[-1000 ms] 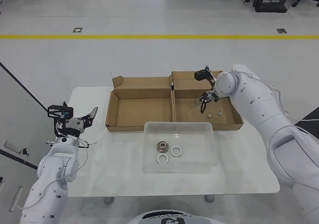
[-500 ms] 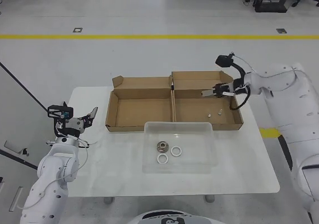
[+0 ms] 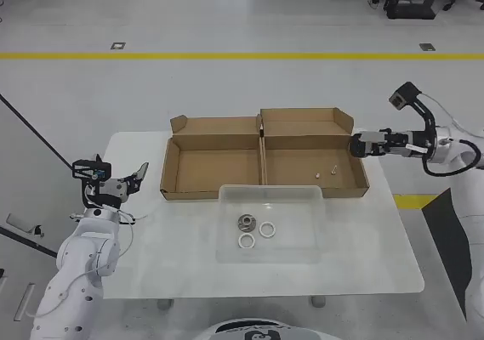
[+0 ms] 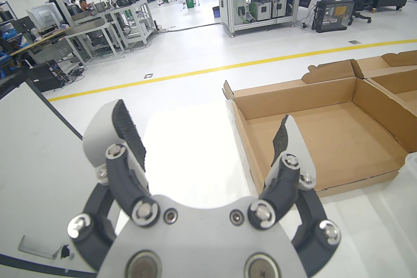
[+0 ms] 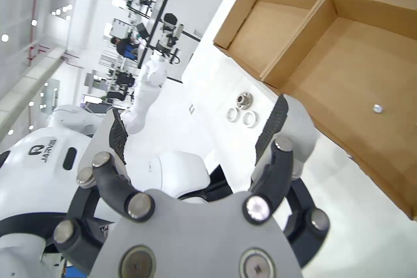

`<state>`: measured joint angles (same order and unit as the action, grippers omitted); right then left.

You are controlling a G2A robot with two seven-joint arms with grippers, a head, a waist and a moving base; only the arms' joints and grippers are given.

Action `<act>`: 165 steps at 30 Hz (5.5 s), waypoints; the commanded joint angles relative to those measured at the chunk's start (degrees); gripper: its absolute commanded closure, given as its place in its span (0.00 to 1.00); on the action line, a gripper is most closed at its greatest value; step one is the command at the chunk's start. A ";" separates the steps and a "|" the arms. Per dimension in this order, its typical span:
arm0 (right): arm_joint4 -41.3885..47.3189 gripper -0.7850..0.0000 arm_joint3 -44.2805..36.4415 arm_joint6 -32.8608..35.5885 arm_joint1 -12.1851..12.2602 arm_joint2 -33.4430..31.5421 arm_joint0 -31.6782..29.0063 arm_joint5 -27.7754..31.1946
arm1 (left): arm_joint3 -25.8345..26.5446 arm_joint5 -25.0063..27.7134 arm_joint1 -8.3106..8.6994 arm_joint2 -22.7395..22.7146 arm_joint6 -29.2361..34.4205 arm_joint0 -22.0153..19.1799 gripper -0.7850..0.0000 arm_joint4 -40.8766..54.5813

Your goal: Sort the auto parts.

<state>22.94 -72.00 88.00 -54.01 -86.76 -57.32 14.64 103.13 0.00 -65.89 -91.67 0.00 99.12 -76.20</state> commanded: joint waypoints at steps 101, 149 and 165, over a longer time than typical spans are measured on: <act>2.04 0.00 0.17 0.00 0.21 0.28 -0.10 0.15 | -0.25 36.67 0.45 50.86 67.39 -59.37 0.00 39.87; 2.04 0.00 0.17 0.00 0.21 0.28 -0.10 0.15 | -19.00 33.08 -11.97 81.93 71.22 -76.26 0.44 44.09; 2.04 0.00 0.17 0.00 0.21 0.28 -0.10 0.15 | -22.40 33.01 -14.23 81.93 71.30 -71.06 0.56 37.72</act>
<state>24.96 -71.84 88.00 -53.80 -86.48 -57.42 14.79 81.06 32.89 -79.88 -9.74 71.42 27.74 -37.73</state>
